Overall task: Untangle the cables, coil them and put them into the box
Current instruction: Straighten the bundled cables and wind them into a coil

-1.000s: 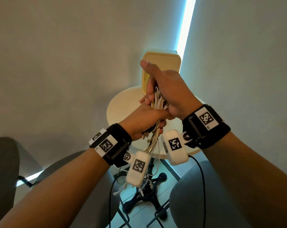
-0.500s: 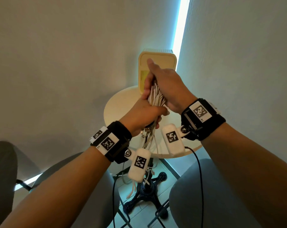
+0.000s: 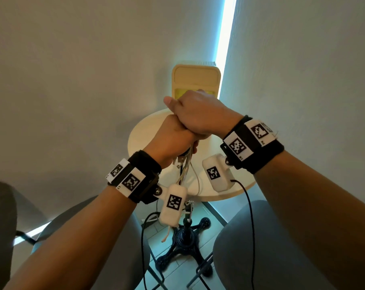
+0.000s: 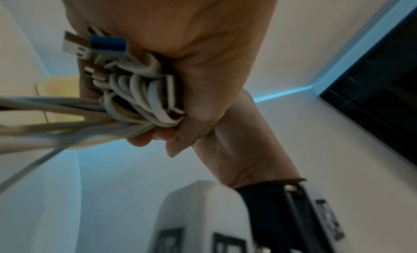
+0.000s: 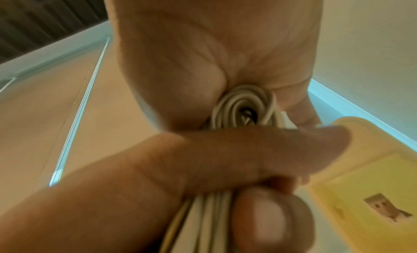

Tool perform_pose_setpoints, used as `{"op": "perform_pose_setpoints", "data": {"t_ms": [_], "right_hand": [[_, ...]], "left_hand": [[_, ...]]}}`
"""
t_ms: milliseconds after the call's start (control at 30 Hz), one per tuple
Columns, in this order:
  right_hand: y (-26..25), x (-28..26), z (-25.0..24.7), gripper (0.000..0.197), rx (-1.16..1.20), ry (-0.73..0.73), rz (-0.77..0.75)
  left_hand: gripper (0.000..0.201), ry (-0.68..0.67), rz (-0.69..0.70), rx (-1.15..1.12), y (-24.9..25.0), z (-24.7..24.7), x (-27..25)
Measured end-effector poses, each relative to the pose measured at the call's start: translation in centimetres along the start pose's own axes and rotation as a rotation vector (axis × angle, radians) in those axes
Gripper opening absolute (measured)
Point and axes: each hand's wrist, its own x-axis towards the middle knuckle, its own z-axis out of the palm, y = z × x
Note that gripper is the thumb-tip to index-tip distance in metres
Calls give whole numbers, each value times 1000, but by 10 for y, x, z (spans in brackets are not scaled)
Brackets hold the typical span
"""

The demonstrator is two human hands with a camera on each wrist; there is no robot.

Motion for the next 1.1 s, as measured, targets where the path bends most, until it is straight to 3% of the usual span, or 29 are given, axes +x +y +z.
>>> {"op": "perform_pose_setpoints", "data": {"t_ms": [100,167,233,367,500,667,800,900,933,1033,1100], "right_hand": [[10,-2,6,59,649,151,25],[14,-6,3,52,982,126,6],[16,-4,0,51,1107,45,-37],[12,0,-6,53,1083,-31,-68],[8,2,2,65,1147,113,32],[1,7,13,48,951,243,207],[7,8,18,66,870,248,95],[17,4,16,58,740,286,-56],[24,4,17,57,749,244,-49],[46,-2,30,88,867,-43,-14],[52,-13,47,84,840,-210,-32]], "left_hand": [[17,-9,-1,-80,5,-8,4],[16,-49,9,-107,8,-12,7],[14,-112,-11,-127,9,-11,6],[20,-191,-84,-203,4,1,6],[20,-212,-75,-183,-1,6,9],[28,-105,-67,-164,-13,19,7],[27,-46,-47,-141,-17,17,8],[19,-29,-58,-210,-15,5,14],[18,-12,-61,-251,-15,0,16],[11,52,-45,-390,-13,-15,22],[13,98,-66,-477,-11,-21,26]]}}
